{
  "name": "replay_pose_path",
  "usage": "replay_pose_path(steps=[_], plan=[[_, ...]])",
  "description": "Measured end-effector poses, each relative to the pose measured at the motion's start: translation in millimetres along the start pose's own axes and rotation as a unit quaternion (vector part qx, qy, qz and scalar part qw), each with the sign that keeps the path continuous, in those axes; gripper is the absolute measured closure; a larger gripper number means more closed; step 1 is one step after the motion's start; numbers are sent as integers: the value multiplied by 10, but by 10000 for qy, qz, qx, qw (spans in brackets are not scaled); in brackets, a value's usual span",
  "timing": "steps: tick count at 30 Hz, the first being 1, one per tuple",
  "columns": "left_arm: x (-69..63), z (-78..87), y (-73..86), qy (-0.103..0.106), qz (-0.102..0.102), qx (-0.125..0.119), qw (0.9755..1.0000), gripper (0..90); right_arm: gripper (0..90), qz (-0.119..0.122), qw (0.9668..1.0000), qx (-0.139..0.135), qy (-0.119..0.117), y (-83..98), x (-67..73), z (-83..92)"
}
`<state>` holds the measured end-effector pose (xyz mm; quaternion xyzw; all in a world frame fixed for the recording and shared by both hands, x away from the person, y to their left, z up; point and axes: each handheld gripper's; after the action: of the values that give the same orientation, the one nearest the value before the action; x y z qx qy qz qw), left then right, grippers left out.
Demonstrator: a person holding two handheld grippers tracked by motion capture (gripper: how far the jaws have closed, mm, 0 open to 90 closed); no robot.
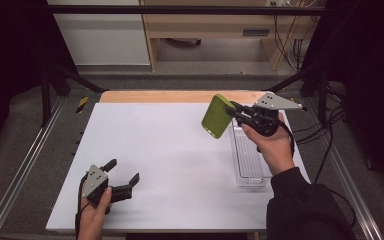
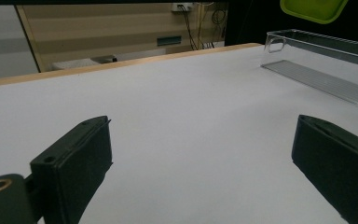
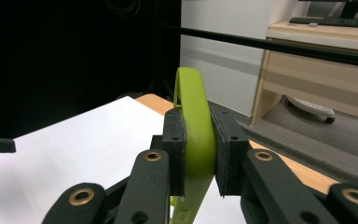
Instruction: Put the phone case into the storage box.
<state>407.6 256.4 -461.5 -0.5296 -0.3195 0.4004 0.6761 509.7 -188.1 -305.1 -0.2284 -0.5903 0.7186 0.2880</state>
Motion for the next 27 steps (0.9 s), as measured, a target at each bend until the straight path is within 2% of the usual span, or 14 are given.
replay_pose_path(steps=[13,27], plan=[[11,2,2,-21,4,-3,10000,43,770,-129,9992,-22,383,53,-231,280],[12,-2,10,-22,23,8,10000,42,770,-132,9972,157,714,95,-456,467]])
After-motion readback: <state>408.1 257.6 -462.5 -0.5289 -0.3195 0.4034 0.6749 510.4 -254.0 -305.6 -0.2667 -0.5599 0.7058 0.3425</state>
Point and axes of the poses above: each handheld gripper's, and its own axes: z roughly backward along the jaws, y roughly out of its underside, x roughly to its left, and after that the axes turned 4 degrees about -y, right-handed
